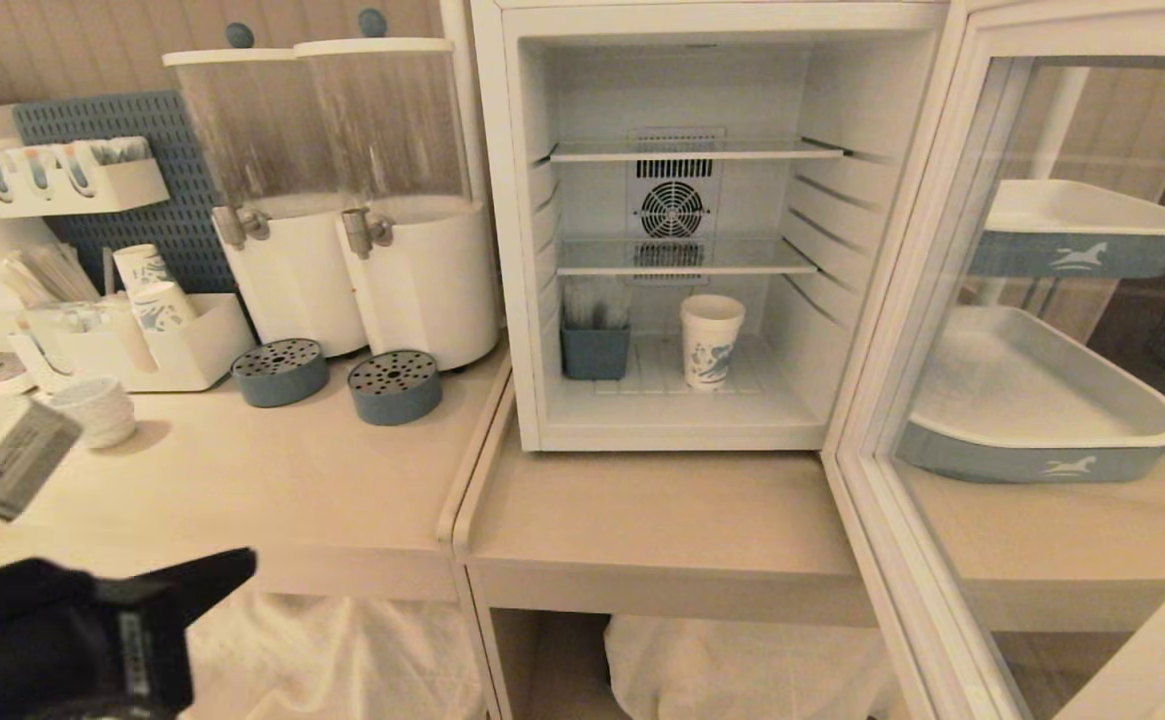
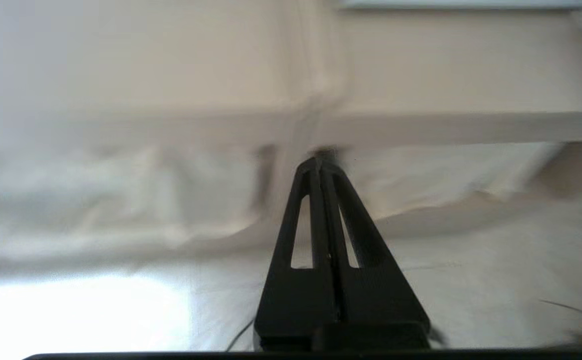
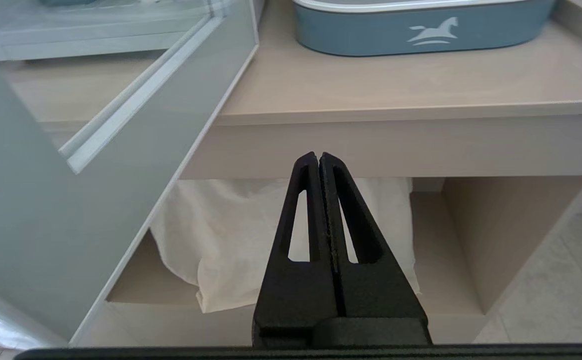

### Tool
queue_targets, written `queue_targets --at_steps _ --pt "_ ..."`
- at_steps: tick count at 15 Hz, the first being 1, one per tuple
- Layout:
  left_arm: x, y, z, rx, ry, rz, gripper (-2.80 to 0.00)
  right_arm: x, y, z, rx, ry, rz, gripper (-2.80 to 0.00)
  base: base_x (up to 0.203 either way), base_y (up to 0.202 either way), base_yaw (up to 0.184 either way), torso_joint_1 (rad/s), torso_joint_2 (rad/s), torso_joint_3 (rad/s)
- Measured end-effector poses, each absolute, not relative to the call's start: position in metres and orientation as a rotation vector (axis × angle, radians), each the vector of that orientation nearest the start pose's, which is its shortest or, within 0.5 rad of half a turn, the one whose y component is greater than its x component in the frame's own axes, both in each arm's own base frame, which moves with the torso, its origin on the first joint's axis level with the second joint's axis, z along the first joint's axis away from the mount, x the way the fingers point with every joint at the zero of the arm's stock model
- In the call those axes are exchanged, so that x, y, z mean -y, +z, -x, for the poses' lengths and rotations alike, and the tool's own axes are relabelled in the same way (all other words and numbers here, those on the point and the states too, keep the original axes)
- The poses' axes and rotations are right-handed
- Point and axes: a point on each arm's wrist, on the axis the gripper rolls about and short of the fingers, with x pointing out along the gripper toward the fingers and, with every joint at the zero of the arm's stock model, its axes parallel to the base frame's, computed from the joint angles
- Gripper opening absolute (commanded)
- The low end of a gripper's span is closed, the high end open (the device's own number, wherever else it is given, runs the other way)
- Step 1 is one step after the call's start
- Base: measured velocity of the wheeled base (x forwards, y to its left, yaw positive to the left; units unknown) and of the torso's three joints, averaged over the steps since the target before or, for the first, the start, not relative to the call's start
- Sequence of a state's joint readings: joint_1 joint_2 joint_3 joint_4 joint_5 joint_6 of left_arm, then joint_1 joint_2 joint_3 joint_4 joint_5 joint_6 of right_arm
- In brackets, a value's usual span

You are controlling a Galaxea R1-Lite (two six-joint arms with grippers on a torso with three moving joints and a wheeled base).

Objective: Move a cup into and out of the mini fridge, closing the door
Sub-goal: Take the paper cup out of the freezer

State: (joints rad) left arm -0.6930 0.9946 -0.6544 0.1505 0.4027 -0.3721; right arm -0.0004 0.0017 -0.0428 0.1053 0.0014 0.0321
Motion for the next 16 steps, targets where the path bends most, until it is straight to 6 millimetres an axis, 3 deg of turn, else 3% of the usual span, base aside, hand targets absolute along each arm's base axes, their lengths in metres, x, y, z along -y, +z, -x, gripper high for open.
queue_targets --at_steps 4,8,10,13,14,16 --pt "0.038 0.208 -0.067 -0.474 -0.049 0.121 -2.80 0.000 0.077 0.026 -0.064 0.000 -0.032 -2.80 0.000 0.000 0.000 0.000 0.00 0.000" --pt "-0.007 0.200 -0.007 -0.389 0.150 0.212 -2.80 0.000 0.077 0.026 -0.065 0.000 -0.032 -2.80 0.000 0.000 0.000 0.000 0.00 0.000" --pt "-0.010 0.192 0.029 -0.372 0.210 0.259 -2.80 0.000 0.077 0.026 -0.066 0.000 -0.033 -2.80 0.000 0.000 0.000 0.000 0.00 0.000" --pt "-0.001 0.167 0.079 -0.324 0.090 0.282 -2.80 0.000 0.077 0.026 -0.065 0.000 -0.033 -2.80 0.000 0.000 0.000 0.000 0.00 0.000" --pt "0.001 0.157 0.086 -0.294 0.034 0.302 -2.80 0.000 0.077 0.026 -0.065 0.000 -0.033 -2.80 0.000 0.000 0.000 0.000 0.00 0.000" --pt "0.001 0.133 0.074 -0.234 0.027 0.309 -2.80 0.000 0.077 0.026 -0.065 0.001 -0.034 -2.80 0.000 0.000 0.000 0.000 0.00 0.000"
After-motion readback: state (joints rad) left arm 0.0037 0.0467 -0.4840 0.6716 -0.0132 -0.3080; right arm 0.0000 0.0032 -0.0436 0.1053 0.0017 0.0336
